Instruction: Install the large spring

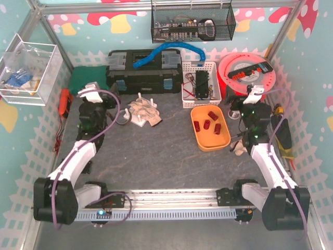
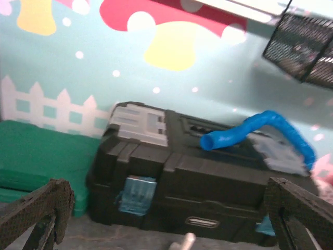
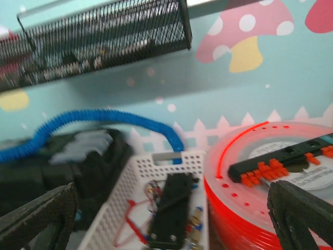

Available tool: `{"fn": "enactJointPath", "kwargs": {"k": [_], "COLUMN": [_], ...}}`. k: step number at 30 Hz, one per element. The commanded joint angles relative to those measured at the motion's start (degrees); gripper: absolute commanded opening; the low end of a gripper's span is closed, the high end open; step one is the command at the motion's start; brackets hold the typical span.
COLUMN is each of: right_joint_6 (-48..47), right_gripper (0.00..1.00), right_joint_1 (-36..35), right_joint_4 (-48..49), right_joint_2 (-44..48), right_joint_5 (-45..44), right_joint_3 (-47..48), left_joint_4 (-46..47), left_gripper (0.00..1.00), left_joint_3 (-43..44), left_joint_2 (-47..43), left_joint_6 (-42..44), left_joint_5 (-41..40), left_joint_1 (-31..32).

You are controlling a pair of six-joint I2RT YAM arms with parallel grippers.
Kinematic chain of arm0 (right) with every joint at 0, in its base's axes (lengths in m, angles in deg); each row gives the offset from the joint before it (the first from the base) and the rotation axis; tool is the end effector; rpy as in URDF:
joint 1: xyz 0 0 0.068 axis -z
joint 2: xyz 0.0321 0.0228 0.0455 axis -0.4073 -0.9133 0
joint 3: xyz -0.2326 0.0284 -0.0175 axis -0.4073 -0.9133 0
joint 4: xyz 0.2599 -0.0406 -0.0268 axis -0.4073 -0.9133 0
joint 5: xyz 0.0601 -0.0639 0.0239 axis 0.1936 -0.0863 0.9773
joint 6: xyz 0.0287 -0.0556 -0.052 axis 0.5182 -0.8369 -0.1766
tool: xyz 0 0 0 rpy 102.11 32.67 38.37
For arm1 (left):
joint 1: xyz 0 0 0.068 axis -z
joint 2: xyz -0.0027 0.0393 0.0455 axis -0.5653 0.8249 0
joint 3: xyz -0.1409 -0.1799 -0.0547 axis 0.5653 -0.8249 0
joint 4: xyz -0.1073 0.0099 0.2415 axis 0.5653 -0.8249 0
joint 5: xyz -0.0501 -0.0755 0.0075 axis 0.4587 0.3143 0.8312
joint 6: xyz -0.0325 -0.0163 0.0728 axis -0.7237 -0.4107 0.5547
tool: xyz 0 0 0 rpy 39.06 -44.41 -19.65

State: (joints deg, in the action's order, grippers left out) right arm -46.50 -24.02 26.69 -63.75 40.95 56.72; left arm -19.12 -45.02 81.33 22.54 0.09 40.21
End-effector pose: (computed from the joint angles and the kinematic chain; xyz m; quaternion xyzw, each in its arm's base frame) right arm 0.2968 0.0089 0.2676 0.0502 0.6584 0.1531 0.7352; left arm 0.3200 -0.0275 0.2462 -0.0680 0.6992 -0.0917 0.7058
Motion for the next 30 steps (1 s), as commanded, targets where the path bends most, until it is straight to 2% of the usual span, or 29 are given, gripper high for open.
{"fn": "enactJointPath", "kwargs": {"k": [1,3,5,10,16,20,24,27,30], "right_joint_6": [17.2,17.0,19.6,19.7,19.6,15.7,9.9,4.0,1.9], "right_gripper": [0.99,0.99,0.99,0.99,0.97,0.96,0.95,0.96,0.99], "right_joint_1": [0.2,0.2,0.4,0.4,-3.3,-10.4,-21.4,-29.8,-35.0], "right_joint_4": [-22.3,-29.0,-31.3,-31.7,-30.9,-32.2,-31.6,-33.3,-31.8], "right_joint_2": [2.8,3.6,4.7,2.6,-0.8,-3.0,-6.0,-8.0,-8.3], "right_joint_5": [0.5,1.6,0.6,11.7,18.7,16.7,14.6,7.2,-2.3], "right_joint_3": [9.2,11.6,11.0,10.8,8.8,9.4,10.2,11.5,10.2], "left_joint_4": [-17.5,-21.5,-24.8,-22.6,-25.2,-28.1,-33.2,-35.3,-36.6], "left_gripper": [0.99,0.99,0.99,0.99,0.99,0.97,0.92,0.89,0.84], "left_joint_3": [3.6,4.6,5.3,-0.5,-0.9,0.6,4.3,6.8,8.7], "left_joint_2": [-6.5,-9.5,-12.9,-20.5,-18.4,-13.5,-8.4,-4.5,-1.2], "left_joint_6": [-14.3,-19.0,-20.8,-25.0,-26.0,-22.8,-17.0,-13.1,-9.1], "left_joint_5": [3.6,5.1,8.8,15.7,21.7,19.9,12.2,7.9,4.4], "left_joint_1": [0.3,0.2,0.2,-0.3,-0.2,1.3,5.4,7.8,8.5]}}
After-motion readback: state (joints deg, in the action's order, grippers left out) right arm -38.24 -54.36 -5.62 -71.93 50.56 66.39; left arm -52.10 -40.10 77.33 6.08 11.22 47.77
